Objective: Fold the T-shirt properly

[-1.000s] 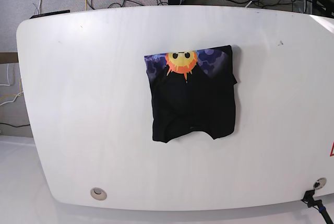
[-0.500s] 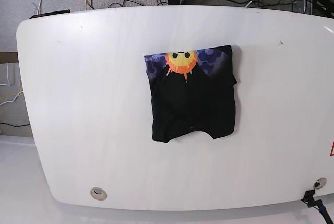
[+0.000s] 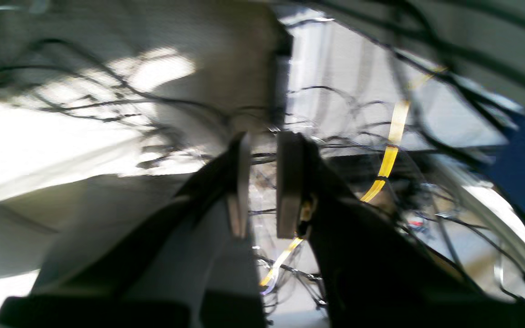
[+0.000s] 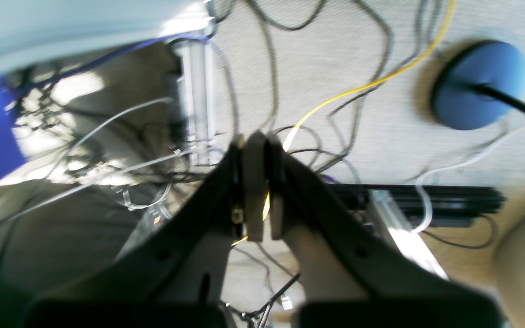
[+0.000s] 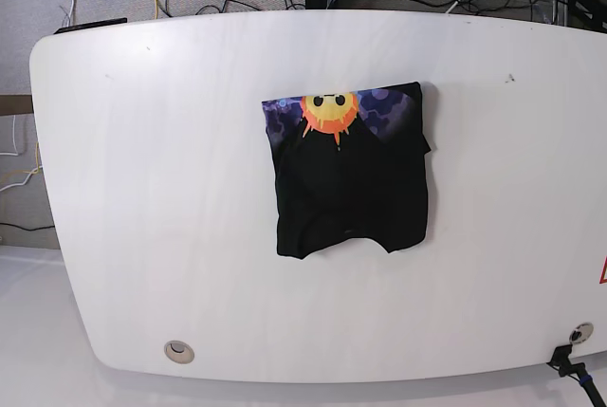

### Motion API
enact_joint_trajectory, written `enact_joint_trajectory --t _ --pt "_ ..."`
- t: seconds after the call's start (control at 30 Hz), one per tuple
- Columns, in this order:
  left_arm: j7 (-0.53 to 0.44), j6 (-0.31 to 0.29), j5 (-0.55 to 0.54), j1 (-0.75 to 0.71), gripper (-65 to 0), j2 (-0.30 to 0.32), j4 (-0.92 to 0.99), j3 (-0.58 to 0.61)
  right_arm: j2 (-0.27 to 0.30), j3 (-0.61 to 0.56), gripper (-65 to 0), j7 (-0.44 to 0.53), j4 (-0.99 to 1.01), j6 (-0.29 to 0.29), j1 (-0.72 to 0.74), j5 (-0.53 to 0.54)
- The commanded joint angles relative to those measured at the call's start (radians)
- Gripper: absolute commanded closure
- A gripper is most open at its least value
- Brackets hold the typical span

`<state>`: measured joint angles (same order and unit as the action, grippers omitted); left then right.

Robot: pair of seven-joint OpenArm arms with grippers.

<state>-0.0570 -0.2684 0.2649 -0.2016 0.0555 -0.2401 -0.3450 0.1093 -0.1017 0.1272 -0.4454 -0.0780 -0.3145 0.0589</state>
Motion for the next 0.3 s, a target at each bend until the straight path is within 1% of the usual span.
enact_joint_trajectory --t 0.0,0.1,0.17,0.27 --pt "-0.004 0.028 0.004 0.006 -8.8 0.002 0.015 -0.001 0.003 0.001 0.0 0.002 0.047 -0.003 0.016 0.003" --pt "-0.004 0.074 0.004 0.044 -8.8 0.002 0.048 -0.001 0.003 0.001 0.0 0.002 0.101 -0.003 0.062 0.003" --pt "-0.004 0.08 0.004 0.063 -8.8 0.002 0.077 -0.001 0.003 0.001 0.0 0.002 0.11 -0.003 0.081 0.003" --pt "-0.004 0.077 0.004 0.067 -8.8 0.0 0.077 -0.001 -0.02 0.001 0.0 0.002 0.11 -0.003 0.091 -0.003"
